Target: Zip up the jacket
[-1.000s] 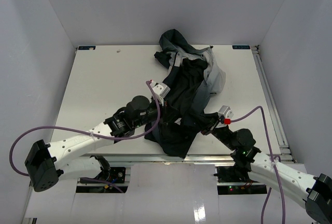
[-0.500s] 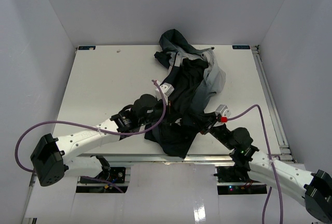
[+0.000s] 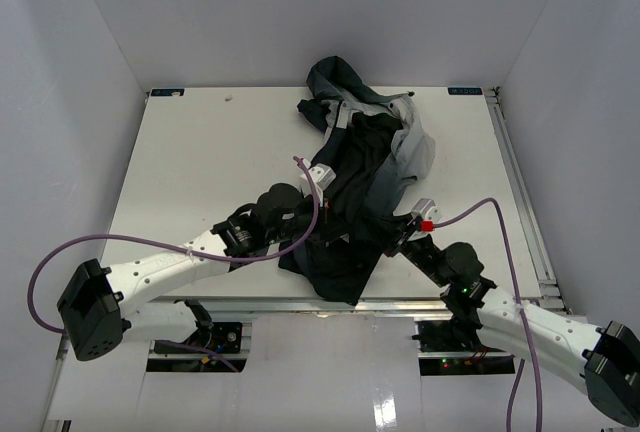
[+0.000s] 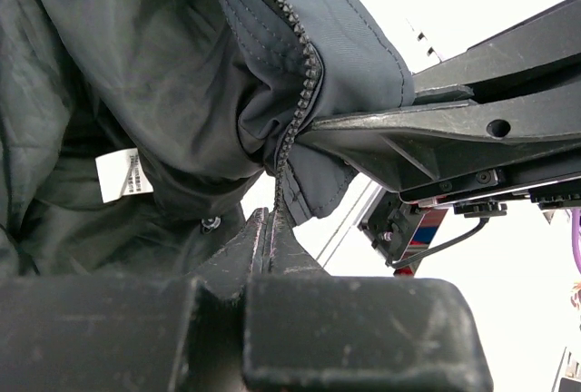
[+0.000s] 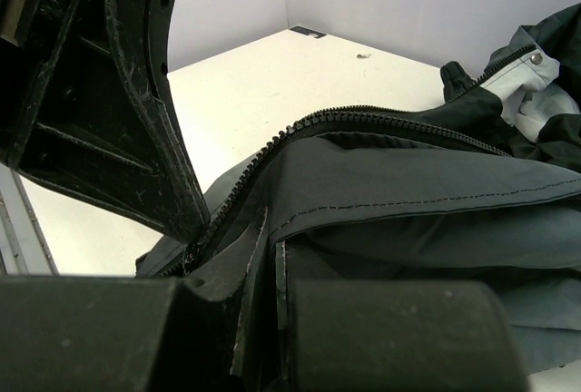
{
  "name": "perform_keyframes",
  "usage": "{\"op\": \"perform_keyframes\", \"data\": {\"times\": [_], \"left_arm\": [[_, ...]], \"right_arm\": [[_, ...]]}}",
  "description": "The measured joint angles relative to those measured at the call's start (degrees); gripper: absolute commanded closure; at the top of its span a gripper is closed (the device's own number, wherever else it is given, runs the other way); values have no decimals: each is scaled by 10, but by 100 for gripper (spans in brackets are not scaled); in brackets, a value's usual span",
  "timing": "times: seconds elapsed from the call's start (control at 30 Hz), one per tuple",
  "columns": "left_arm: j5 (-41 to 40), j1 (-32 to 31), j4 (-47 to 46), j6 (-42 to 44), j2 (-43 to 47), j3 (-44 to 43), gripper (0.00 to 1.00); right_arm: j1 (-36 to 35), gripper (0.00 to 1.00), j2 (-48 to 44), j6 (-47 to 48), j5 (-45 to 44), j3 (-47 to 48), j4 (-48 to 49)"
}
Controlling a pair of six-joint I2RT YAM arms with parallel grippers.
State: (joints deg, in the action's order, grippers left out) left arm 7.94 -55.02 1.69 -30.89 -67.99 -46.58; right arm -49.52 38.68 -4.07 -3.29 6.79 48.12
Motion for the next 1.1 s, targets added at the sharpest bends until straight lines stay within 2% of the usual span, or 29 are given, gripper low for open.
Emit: {"op": "perform_keyframes", "data": {"times": [0.23, 0.33, 0.43, 0.6, 0.8, 0.97, 1.0, 1.1], "left_arm": [[2, 0, 3, 0, 0, 13, 98], [-5, 0, 12, 2, 0, 14, 68], [-33, 0, 34, 10, 3, 9, 59], [-129, 0, 96, 19, 12, -12, 49], [-228, 10, 148, 1, 51, 15, 45], [-252, 24, 150, -17, 51, 76, 36], [-254, 27, 151, -19, 45, 82, 36], [-259, 36, 148, -25, 21, 88, 45]], "right_arm": [[0, 92, 4, 0, -11, 4, 0], [0, 92, 1, 0, -14, 11, -4], [0, 92, -17, 0, -23, 12, -20], [0, 92, -78, -8, -55, 2, -48], [0, 92, -128, -19, -75, -5, -91], [0, 92, -135, -30, -74, -5, -119], [0, 92, -135, -30, -74, -5, -120], [0, 92, -137, -30, -71, -6, -122]]}}
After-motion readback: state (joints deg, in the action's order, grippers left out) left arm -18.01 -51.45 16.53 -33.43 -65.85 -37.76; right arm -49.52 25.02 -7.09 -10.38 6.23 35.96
